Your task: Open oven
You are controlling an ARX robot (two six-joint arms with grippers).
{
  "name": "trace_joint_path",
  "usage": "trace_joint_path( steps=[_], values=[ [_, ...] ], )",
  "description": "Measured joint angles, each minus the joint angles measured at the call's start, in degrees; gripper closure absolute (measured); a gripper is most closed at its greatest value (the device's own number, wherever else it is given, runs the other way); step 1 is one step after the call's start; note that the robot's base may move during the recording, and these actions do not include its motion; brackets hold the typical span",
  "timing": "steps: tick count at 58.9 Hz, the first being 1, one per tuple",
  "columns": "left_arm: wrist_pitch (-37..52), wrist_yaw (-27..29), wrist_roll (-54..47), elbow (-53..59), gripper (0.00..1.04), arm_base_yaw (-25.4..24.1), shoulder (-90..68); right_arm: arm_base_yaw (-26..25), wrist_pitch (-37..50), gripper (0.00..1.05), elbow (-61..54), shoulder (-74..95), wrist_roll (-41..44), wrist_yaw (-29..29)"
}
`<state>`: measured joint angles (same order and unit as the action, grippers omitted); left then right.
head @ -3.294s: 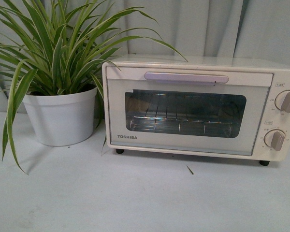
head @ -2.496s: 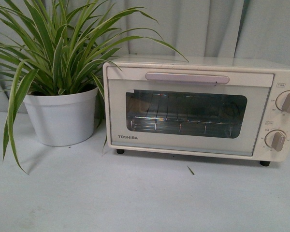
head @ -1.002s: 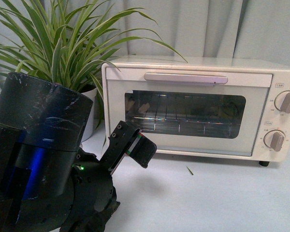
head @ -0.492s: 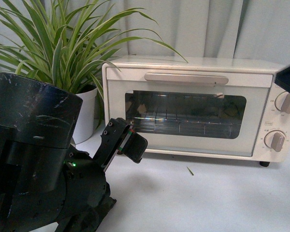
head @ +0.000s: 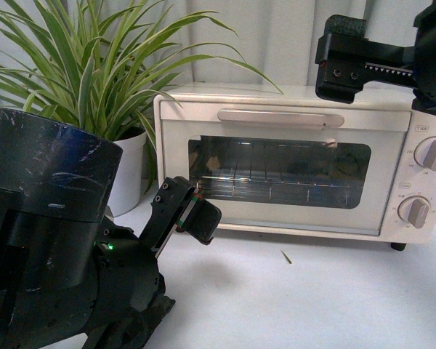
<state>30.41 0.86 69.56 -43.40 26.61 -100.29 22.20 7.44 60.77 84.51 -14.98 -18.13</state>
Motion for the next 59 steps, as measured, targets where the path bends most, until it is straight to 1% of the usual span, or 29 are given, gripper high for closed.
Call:
trace_joint_path(
  steps=[11,37,45,52,59],
  values=[
    [0.0,0.0,0.0,0.0,0.07,0.0,0.0,0.3,-2.8,0.09,3.4,3.6,-2.5,-1.1],
    [0.0,-0.1,0.0,0.1,0.07,0.0,0.1,0.3,-5.2,0.09,7.2,7.4,-5.0,-2.3],
    [0.0,0.0,0.0,0.1,0.07,0.0,0.1,0.3,-8.0,0.09,8.6,8.1,-6.7,-0.7],
    [0.0,0.0,0.0,0.2,0.07,0.0,0.1,0.3,-13.4,0.09,10.5,8.4,-8.1,2.1],
    [0.0,0.0,0.0,0.2,0.07,0.0,0.1,0.6,-14.6,0.09,10.4,8.0,-7.9,2.8]
  ],
)
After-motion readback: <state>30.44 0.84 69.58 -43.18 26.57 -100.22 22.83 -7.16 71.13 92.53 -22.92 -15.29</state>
